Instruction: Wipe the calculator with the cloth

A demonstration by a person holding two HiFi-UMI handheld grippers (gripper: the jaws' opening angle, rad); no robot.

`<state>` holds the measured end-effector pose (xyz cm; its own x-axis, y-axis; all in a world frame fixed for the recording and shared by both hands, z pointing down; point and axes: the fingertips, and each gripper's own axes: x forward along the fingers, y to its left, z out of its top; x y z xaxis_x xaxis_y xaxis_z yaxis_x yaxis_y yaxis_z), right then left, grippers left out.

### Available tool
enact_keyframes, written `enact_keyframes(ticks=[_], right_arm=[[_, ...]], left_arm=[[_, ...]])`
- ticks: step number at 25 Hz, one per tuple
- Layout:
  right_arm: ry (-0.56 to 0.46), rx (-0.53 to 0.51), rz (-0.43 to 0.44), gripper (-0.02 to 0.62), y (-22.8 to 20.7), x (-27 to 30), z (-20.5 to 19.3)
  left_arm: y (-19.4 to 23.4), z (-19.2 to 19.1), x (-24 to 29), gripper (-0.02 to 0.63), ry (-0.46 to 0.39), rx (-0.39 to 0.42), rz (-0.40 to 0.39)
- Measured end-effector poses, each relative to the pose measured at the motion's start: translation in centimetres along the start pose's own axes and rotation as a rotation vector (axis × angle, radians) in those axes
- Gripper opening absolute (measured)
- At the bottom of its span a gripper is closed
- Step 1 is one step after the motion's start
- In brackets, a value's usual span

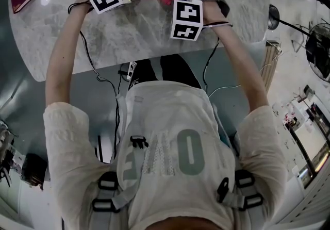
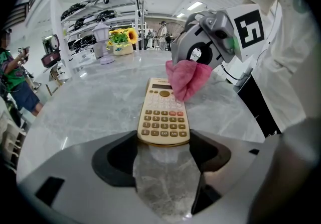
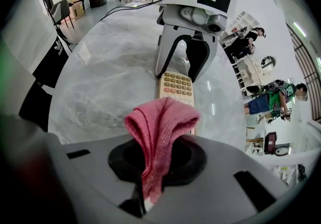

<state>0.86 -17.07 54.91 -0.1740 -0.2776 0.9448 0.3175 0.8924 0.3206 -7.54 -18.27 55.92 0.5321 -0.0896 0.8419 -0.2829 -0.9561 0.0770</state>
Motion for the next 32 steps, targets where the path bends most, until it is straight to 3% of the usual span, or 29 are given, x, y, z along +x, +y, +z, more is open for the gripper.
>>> enact_keyframes(ticks=[8, 14, 17, 26, 32], right_arm=[[-0.011, -0.019, 0.027, 0.051, -0.2, -0.2, 0.1], [0.001, -0.046, -0.04, 0.051, -6.1, -0.3, 1.0], [-0.007, -0.057, -0.033, 0.051, -7.6, 0.6, 2.4], [0.024, -0.101, 0.013, 0.051, -7.1, 2.8, 3.3], [0.04, -0.118, -0.013, 0.051, -6.6, 2.7, 3.3]], left_arm=[[-0.1, -0.1, -0.1, 0.334, -0.01, 0.004, -0.002], [0.1, -0.1, -0.1, 0.334, -0.013, 0.01, 0.003], [0.1, -0.1, -0.1, 0.334, -0.015, 0.008, -0.003], [0.4, -0.2, 0.0, 0.334, -0.032, 0.01, 0.0], [0.3, -0.4, 0.0, 0.334, -0.027, 0.007, -0.001]])
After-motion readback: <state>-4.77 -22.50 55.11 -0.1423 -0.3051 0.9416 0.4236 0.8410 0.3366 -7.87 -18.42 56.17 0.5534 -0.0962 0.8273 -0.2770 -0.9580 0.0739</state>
